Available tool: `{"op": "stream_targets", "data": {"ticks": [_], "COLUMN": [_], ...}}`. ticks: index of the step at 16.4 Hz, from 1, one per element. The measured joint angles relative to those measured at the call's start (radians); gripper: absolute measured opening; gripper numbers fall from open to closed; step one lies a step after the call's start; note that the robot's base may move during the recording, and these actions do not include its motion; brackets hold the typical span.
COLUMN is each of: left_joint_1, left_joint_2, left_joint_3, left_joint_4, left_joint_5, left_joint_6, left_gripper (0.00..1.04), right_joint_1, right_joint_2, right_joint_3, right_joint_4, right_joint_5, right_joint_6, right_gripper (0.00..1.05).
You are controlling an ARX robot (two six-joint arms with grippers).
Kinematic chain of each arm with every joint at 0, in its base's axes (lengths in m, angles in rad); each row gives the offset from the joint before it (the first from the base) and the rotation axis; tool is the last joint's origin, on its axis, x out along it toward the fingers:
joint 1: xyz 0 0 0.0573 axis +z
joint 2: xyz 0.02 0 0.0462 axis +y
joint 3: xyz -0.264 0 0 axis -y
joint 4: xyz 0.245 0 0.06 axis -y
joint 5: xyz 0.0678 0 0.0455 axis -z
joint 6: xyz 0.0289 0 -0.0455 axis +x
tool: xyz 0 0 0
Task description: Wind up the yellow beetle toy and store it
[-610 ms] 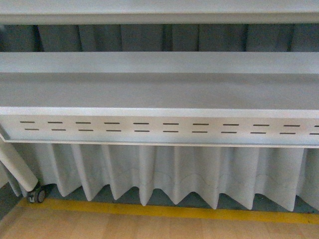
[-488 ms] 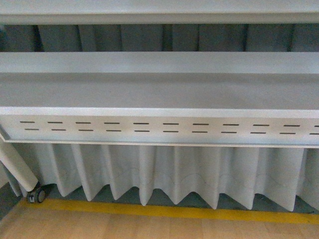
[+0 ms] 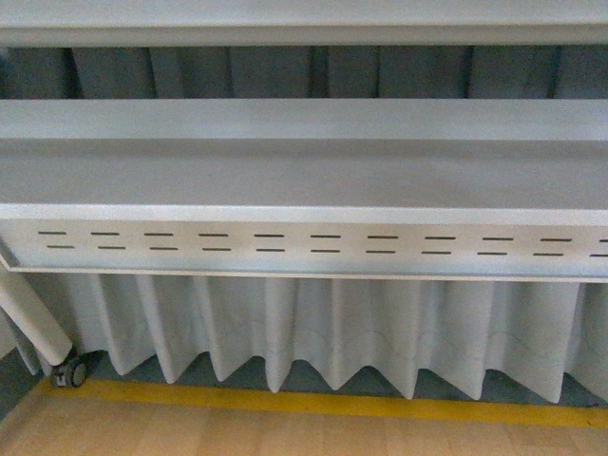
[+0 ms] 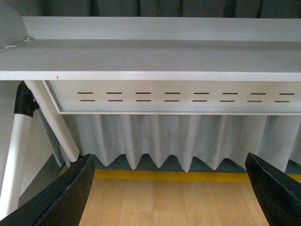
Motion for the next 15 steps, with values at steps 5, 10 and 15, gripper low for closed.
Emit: {"op": "stream_targets", "data": {"ticks": [5, 10, 15], "left_joint_1": [0.0, 0.0, 0.0], "left_joint_2": [0.0, 0.0, 0.0], "left_joint_3": [0.0, 0.0, 0.0], "left_joint_4": [0.0, -0.001, 0.001], "left_joint_5": [0.0, 0.0, -0.001], "left_joint_6": [0.0, 0.0, 0.0], "left_gripper": [0.98, 0.98, 0.98], "right_joint_1": [0.0, 0.0, 0.0], "right_joint_2": [0.0, 0.0, 0.0], "right_joint_3": [0.0, 0.0, 0.0], "right_joint_4": [0.0, -0.002, 0.001], "right_joint_5": [0.0, 0.0, 0.0], "right_joint_6": [0.0, 0.0, 0.0], "right_gripper": [0.98, 0.98, 0.98]}}
